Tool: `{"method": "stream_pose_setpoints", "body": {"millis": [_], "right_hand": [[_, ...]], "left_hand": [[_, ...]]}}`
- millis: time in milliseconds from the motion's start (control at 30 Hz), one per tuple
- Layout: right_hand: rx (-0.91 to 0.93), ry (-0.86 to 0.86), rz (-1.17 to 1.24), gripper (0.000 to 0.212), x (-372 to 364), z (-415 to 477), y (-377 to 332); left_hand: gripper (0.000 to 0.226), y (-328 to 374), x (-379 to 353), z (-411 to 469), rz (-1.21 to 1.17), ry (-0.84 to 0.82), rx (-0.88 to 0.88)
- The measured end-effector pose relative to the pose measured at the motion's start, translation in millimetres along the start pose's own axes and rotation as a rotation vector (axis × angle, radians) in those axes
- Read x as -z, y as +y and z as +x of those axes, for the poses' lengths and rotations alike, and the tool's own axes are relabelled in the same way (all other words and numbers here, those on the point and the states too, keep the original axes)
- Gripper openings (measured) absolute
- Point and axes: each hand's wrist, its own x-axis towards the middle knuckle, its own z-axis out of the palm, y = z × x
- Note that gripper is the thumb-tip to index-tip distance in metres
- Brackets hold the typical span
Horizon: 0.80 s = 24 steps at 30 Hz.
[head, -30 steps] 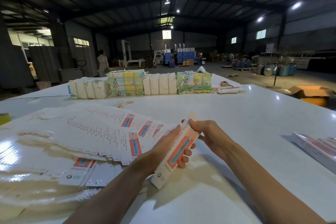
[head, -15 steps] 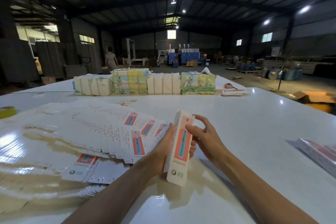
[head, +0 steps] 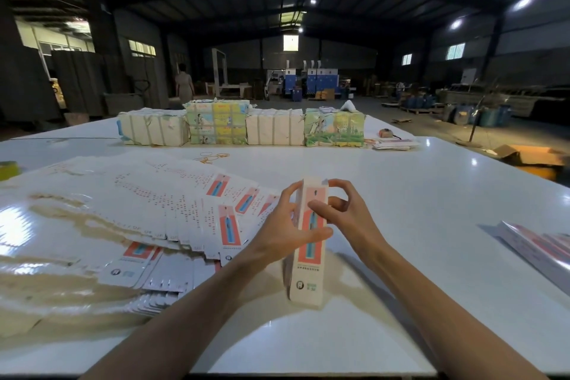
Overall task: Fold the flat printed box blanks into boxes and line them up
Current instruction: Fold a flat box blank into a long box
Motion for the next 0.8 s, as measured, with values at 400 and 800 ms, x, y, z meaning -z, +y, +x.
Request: {"method": "stream_pose_setpoints", "body": {"millis": [400,800], "right_hand": [[0.036,-0.025,-0.062,0.050,-6.5,-5.0,-8.0],[0.012,-0.102,-0.135,0.031,-0.6,-2.6,-3.1]], "left_hand": [[0.102,6.6,5.4,-1.6,-0.109,0.032,0.140],[0.075,3.6,-0.9,-8.1,0.019,0.032,0.041]]}}
